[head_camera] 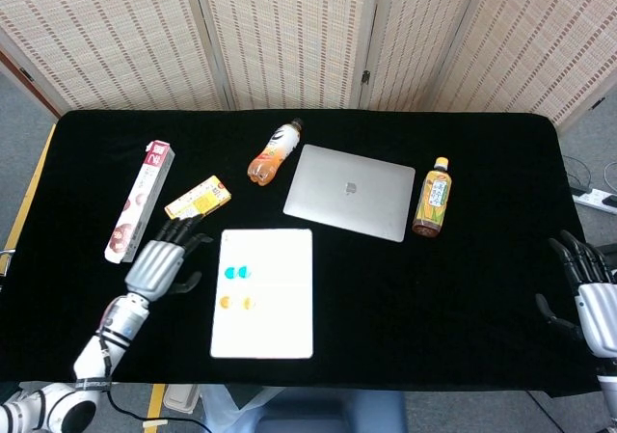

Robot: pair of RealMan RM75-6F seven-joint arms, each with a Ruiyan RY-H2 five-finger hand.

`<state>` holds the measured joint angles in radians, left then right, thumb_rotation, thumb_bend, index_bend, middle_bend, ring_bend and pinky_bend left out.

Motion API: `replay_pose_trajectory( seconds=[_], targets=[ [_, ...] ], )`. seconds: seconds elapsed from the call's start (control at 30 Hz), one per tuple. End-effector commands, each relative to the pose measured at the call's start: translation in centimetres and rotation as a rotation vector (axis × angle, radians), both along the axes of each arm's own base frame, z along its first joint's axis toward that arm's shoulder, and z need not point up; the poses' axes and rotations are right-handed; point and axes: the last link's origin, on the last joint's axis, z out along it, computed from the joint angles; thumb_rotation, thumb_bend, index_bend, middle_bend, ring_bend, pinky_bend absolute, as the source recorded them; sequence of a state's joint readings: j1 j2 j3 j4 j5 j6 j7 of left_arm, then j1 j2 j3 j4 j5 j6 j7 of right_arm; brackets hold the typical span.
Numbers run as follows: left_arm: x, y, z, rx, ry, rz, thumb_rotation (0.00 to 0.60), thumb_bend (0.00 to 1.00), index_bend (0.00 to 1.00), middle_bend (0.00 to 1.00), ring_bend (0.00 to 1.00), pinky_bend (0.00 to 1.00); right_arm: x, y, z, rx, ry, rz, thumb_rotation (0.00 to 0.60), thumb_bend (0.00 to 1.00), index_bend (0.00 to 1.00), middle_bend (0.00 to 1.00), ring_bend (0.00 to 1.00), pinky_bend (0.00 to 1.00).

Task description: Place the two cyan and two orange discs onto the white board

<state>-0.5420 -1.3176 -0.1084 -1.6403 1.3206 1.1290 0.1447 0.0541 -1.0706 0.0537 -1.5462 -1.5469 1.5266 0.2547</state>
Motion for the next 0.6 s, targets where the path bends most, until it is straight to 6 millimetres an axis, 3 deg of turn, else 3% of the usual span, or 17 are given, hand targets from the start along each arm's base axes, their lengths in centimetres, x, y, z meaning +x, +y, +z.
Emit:
replay_pose_trajectory(
  seconds=[0.03,0.3,0.6],
  targets=[
    [-2.6,-0.5,3.3,0.113,0.004,0.061,0.600,0.43,0.26,0.04,0.00,0.00,-0.1,-0.2,-0.1,0.010,0.000,-0.009,0.600,0.43,0.00,0.00,0.00,0.00],
    [-7.6,-3.7,7.6,0.311,0.069,0.177,0.600,0.43,0.26,0.04,0.00,0.00,0.0,-0.7,-0.5,0.043,-0.012,-0.016,0.600,0.43,0.00,0.00,0.00,0.00],
    [-10.1,-8.4,9.0,0.360,0.107,0.244,0.600,0.43,0.26,0.04,0.00,0.00,0.1,-0.7,-1.0,0.055,-0.042,-0.013,0.600,0.43,0.00,0.00,0.00,0.00]
  ],
)
